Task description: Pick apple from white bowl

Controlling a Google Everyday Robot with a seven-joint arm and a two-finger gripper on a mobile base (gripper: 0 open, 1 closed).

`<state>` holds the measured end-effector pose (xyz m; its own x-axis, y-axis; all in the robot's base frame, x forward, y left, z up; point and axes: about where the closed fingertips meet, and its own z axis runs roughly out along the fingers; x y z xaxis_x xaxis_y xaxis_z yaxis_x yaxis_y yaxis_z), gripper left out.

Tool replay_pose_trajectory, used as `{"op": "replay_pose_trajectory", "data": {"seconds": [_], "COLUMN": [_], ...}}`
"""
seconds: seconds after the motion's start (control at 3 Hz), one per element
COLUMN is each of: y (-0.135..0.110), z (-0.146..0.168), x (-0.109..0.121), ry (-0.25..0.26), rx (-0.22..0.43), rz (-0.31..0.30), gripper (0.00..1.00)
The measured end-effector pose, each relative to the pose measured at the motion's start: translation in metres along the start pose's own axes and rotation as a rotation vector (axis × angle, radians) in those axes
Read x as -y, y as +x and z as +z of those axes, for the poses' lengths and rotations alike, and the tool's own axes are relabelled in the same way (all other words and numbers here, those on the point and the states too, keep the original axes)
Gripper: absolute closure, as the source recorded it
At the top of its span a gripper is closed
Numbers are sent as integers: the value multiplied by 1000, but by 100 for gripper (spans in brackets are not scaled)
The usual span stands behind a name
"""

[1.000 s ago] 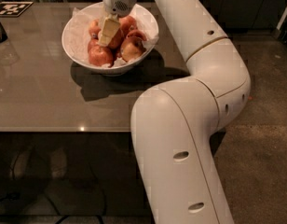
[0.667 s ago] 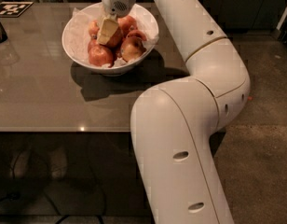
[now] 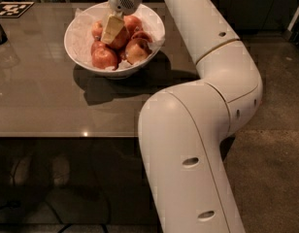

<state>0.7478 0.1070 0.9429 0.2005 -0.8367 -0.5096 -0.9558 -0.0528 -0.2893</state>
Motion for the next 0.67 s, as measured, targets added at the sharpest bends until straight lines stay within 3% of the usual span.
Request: {"op": "replay_pose_trajectory", "data": {"seconds": [0.33,0.67], "y": [-16,-27], "z": [-26,-40], "x": [8,9], "ry": [56,76], "rx": [31,21], "rz": [-5,-26], "gripper": [100,100]}}
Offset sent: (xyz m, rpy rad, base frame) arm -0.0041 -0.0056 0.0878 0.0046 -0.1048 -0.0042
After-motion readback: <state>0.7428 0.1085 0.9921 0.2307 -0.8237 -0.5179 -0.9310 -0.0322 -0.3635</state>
